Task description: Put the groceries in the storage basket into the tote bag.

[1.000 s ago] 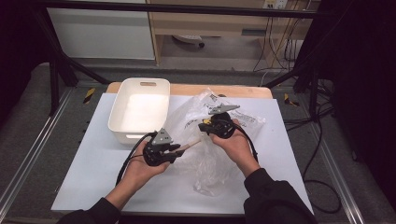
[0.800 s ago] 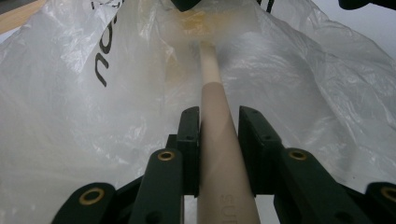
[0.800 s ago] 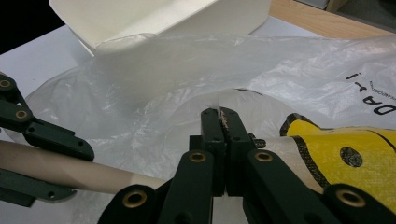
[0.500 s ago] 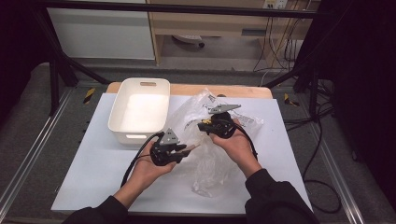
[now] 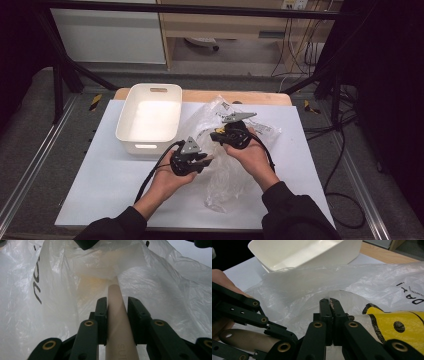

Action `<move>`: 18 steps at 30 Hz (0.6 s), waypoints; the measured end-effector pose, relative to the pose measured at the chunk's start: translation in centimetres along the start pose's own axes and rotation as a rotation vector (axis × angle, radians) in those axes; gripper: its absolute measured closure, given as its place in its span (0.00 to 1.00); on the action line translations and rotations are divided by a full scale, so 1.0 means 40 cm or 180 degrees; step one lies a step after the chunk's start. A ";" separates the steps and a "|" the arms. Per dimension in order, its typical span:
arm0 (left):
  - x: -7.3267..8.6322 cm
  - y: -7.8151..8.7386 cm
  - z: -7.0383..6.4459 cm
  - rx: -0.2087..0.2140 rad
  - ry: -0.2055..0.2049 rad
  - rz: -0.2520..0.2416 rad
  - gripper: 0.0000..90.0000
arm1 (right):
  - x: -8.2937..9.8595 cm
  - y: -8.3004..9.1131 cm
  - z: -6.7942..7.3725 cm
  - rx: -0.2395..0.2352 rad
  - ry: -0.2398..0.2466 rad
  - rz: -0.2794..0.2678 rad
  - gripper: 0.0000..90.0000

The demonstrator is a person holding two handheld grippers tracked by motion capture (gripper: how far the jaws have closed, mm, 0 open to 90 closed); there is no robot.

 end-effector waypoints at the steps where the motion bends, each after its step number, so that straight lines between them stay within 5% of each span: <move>1: -0.001 -0.003 0.000 -0.0001 0.0005 -0.0001 0.78 | 0.001 -0.001 0.001 0.0001 0.0005 0.0008 1.00; 18: -0.008 -0.043 -0.002 -0.0077 0.0058 -0.0073 0.78 | 0.000 0.000 0.015 -0.0041 0.0013 -0.0022 1.00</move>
Point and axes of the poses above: each handheld gripper's, and its own axes: y roughly backward along the jaws, x roughly out of its underside, z roughly to its left, the point moved 5 cm from there along -y, roughly forward along the jaws, and after that the axes turned 10 degrees about -x, right-handed, at the moved point
